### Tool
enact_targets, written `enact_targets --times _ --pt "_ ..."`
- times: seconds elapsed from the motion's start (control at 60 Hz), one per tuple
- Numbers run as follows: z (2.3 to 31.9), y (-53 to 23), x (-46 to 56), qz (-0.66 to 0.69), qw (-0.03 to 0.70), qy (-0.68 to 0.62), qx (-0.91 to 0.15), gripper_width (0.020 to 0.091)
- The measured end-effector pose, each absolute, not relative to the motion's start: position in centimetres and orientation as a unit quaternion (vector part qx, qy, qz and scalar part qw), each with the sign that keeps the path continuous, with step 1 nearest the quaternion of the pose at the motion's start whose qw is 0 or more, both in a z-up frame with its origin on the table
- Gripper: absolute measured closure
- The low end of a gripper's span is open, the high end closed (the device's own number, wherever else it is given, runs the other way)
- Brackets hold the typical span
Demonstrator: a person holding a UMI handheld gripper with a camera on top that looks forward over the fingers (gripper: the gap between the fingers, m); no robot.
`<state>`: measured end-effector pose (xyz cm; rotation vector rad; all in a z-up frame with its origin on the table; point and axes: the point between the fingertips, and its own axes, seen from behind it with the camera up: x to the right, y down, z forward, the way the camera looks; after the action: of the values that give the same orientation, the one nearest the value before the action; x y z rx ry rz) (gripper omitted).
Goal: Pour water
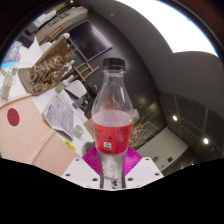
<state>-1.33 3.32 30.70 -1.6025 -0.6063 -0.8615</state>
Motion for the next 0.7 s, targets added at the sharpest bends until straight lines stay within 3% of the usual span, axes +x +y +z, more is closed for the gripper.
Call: enact_targets --times 0.167,0.267,0.55,0.7 --pt "31.9 5.8 -12.8 -0.435 0.543 -0.373 -0.614 0.0874" --pt "30.9 7.2 -19.5 -0.477 0.516 -0.449 -0.551 0.0873" --pt "23.6 8.9 -31.7 -0.547 0.419 -0.603 -0.401 0.0876" --pt "21.4 10.3 -34.1 -0.588 0.373 -0.636 -0.331 0.0876"
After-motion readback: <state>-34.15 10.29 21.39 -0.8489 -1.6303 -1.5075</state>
